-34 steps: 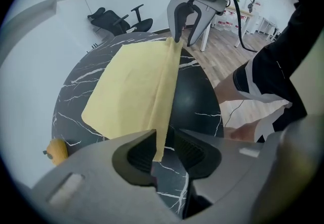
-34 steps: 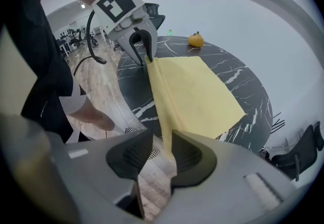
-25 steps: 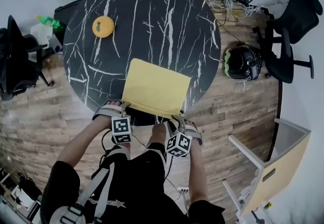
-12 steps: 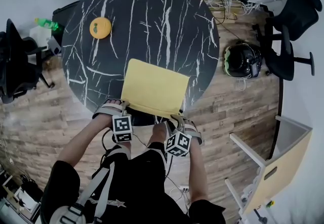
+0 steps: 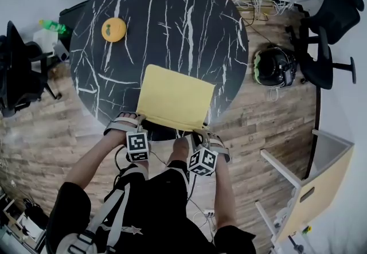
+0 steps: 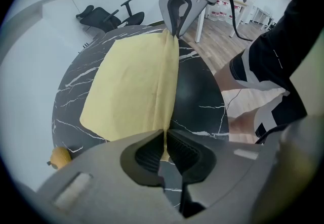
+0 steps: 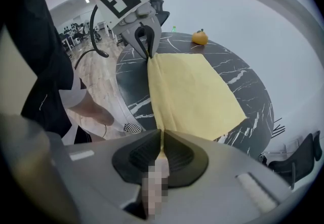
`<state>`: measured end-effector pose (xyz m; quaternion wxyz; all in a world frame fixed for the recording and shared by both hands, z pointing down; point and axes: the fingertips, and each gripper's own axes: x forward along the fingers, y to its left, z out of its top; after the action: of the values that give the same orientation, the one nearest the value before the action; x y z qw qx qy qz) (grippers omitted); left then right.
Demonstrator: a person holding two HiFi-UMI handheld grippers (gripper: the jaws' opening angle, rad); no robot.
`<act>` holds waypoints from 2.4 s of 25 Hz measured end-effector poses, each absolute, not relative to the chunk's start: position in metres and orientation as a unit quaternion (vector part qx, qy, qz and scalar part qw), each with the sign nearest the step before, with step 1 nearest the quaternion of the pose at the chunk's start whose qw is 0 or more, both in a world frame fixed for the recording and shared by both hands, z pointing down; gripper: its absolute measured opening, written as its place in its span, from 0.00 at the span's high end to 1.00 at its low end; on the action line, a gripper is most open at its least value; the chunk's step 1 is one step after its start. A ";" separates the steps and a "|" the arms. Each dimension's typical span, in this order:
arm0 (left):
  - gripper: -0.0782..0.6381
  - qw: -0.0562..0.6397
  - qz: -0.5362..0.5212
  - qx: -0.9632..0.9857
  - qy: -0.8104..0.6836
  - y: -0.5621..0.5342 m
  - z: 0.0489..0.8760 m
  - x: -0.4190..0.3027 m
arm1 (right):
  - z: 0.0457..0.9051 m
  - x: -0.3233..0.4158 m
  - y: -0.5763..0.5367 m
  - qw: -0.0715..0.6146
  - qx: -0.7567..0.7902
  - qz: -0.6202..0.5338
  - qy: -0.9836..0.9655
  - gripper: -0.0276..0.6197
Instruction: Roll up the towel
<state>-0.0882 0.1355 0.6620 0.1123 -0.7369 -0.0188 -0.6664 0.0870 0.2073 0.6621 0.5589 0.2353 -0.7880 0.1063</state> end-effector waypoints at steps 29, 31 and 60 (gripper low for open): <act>0.85 0.019 -0.697 -0.709 -0.104 0.167 0.655 -0.120 | 0.643 0.058 0.238 0.511 0.144 0.274 -0.802 0.92; 0.85 0.022 -0.697 -0.709 -0.102 0.163 0.655 -0.118 | 0.642 0.059 0.234 0.510 0.148 0.273 -0.802 0.92; 0.74 0.052 -0.690 -0.720 -0.050 0.121 0.662 -0.105 | 0.659 0.072 0.200 0.530 0.209 0.250 -0.783 0.86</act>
<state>-0.1049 0.1207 0.6619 0.0521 -0.7203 -0.0496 -0.6899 0.0725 0.1995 0.6593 0.5298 0.2088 -0.7831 0.2501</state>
